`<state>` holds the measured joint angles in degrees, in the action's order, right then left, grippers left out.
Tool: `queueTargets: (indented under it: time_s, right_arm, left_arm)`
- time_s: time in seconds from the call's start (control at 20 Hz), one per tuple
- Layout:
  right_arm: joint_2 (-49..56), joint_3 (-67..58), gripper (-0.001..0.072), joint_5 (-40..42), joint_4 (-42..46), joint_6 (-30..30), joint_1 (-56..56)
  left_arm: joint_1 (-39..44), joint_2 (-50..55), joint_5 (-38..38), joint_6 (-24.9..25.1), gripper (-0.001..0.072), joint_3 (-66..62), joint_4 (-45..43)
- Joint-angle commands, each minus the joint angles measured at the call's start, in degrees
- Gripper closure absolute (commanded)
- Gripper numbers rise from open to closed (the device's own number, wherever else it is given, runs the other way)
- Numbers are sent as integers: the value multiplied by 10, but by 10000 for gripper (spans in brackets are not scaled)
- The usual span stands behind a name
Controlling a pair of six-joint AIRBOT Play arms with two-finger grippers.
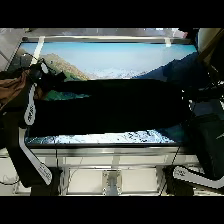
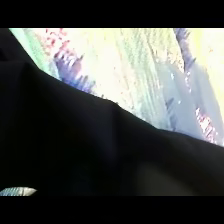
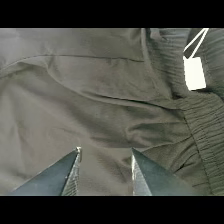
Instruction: Fold the clothes and pants, and hang the long-sleeved shirts on hangers.
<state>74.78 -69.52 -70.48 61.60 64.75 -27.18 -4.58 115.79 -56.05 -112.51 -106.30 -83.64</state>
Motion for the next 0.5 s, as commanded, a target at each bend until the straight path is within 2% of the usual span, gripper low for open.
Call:
queueTargets:
  time_s: [0.0,0.15,0.35,0.4,0.45]
  right_arm:
    - [0,0,368,0,1,0,1]
    - [0,0,369,-1,3,0,1]
    - [0,0,369,-22,19,0,1]
    - [0,0,369,-32,26,0,1]
    - [0,0,369,-43,32,0,1]
  left_arm:
    - [-2,3,34,17,697,-1,3]
    - [-3,-22,48,35,698,-22,-7]
    - [19,-120,65,154,698,-54,-8]
    - [30,-148,41,186,698,-54,-25]
    - [40,-168,1,189,698,-49,-65]
